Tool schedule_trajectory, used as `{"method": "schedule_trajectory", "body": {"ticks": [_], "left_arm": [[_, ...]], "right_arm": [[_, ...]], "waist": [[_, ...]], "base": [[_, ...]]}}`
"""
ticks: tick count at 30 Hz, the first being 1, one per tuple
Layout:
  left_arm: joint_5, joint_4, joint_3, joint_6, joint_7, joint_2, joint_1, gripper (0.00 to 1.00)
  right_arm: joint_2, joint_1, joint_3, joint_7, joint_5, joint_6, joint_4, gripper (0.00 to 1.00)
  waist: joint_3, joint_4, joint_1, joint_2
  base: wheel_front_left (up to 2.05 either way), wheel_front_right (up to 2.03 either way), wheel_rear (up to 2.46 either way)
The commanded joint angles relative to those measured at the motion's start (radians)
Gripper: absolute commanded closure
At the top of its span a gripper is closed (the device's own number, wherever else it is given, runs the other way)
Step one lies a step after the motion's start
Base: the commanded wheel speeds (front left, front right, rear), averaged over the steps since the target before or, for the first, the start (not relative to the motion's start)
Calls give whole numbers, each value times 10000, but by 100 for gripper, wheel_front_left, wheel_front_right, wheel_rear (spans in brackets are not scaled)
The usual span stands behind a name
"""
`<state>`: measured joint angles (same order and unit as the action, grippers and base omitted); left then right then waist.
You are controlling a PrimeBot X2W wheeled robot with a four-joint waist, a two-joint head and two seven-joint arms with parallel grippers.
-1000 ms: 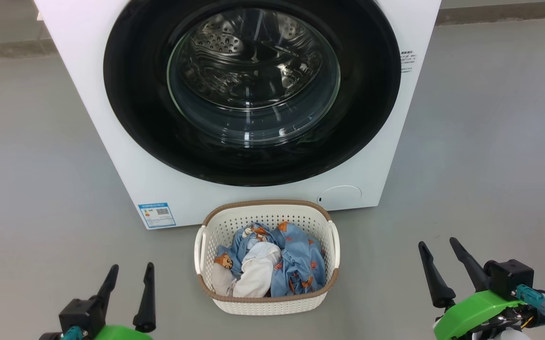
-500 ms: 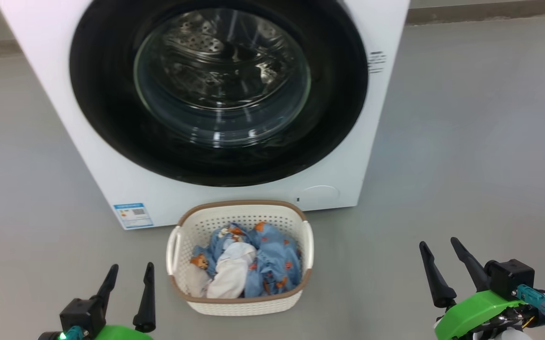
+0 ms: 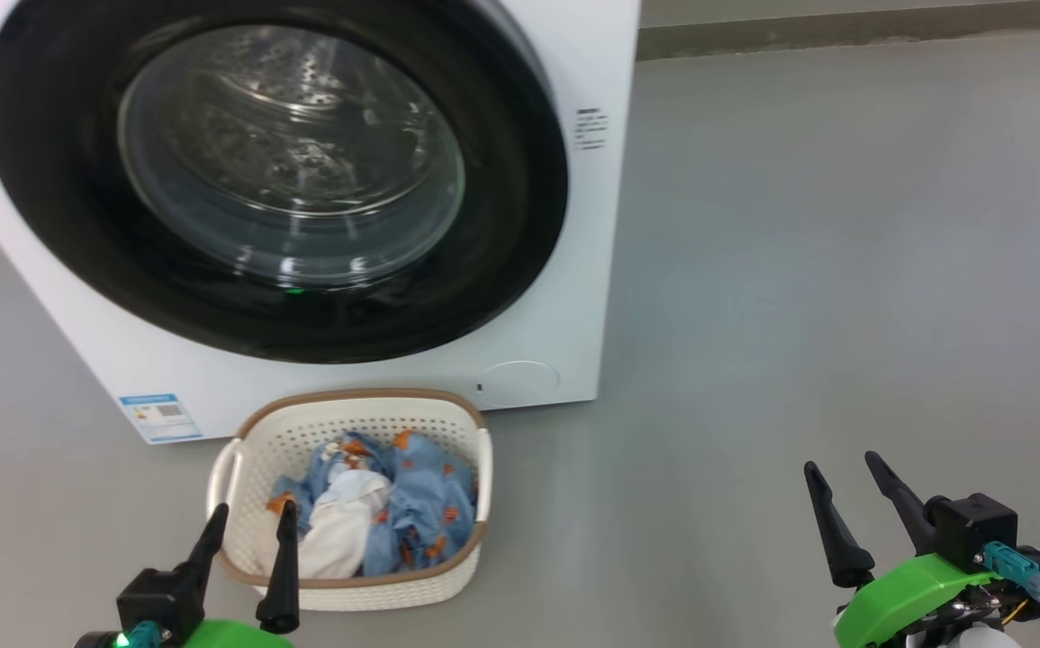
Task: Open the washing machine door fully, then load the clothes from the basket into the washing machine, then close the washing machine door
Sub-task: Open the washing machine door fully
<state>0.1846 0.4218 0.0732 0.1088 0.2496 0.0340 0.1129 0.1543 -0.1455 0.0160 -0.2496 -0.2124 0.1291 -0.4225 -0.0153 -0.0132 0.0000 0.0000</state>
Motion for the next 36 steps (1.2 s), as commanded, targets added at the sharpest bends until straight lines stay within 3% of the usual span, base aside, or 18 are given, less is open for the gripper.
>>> {"method": "schedule_trajectory", "body": {"ticks": [1, 13, 36], "left_arm": [[-53, -185, -278, -73, 122, 165, 426, 0], [28, -280, -266, -101, 122, 164, 390, 0], [-67, -173, -353, -22, 122, 173, 408, 0]], "right_arm": [[38, -302, 170, -122, 101, 16, 229, 0], [11, -311, 148, -120, 115, 16, 214, 0], [27, -319, 129, -94, 242, 16, 155, 0]], "waist": [[1, 5, 0, 0], [12, 6, 0, 0], [49, 9, 0, 0]], "base": [[119, 119, -238], [68, 68, -136], [1, 1, -2]]}}
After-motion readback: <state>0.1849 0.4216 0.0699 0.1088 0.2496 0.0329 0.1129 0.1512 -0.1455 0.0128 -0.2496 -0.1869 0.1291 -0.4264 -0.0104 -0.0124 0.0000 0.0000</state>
